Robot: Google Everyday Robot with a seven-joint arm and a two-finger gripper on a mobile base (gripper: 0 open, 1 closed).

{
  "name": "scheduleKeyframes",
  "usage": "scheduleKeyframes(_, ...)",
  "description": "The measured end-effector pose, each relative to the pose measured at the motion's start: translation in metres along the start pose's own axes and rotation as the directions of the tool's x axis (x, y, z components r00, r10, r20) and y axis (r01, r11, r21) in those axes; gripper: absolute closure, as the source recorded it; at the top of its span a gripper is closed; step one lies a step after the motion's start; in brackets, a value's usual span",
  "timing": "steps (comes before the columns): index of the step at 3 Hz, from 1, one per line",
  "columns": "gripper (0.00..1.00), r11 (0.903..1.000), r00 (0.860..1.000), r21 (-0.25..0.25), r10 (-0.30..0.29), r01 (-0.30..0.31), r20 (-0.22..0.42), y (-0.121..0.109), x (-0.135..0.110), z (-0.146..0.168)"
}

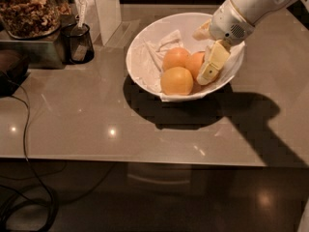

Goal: Pick orange from white bowl

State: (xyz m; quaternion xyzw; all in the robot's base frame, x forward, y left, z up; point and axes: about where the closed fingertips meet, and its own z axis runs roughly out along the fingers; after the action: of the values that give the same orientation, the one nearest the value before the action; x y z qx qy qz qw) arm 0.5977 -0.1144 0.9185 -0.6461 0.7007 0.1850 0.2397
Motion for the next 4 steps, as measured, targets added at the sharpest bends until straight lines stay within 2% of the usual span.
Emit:
scheduleKeyframes(1, 0.28, 1.0000, 1.000, 0.000, 0.000, 0.000, 0.000, 0.0000, 0.0000, 0.0001)
scheduleKeyframes(2, 0.17, 1.0000, 1.000, 0.000, 0.001, -0.001, 0.002, -0.0005, 0.0002, 0.0011)
scheduleKeyframes(3, 0.17, 0.9999, 1.000, -0.006, 0.015, -0.015, 0.005, 0.0001, 0.0069, 0.0058)
scheduleKeyframes(4, 0.31, 0.9999, 1.000, -0.006, 0.016, -0.016, 0.005, 0.0000, 0.0070, 0.0060)
